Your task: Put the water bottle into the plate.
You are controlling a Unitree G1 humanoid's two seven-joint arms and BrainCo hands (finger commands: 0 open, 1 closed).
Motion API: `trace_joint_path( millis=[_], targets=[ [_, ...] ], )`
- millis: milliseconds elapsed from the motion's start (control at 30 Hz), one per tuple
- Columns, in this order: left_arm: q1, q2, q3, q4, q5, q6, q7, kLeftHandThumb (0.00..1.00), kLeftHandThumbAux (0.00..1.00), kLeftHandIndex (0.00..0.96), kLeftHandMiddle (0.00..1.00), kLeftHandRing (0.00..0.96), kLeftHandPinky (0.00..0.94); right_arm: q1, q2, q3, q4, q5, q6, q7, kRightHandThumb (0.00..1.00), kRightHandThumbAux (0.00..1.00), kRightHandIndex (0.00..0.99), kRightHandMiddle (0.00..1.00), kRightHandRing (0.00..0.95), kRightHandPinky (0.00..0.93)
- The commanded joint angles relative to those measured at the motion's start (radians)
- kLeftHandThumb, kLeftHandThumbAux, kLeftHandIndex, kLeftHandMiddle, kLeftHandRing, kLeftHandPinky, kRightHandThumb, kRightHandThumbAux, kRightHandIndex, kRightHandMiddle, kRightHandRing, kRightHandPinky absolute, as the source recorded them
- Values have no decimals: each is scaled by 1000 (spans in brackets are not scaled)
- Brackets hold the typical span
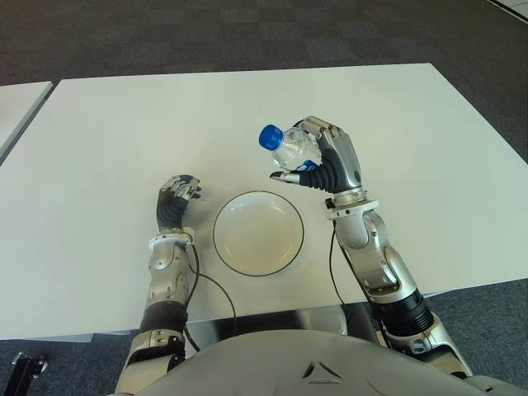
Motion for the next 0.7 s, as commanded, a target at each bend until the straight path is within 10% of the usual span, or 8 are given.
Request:
trace_joint_path(
  millis=[33,700],
  targets=[
    [40,-10,5,47,-11,70,-5,838,673,438,467,523,516,-19,-17,27,12,24,-79,64,709,727,437,878,881,875],
    [39,-13,9,45,-5,79,26,838,673,440,466,519,516,-105,-13,164,299,-8,-164,294,714,721,439,890,895,894]
  ],
)
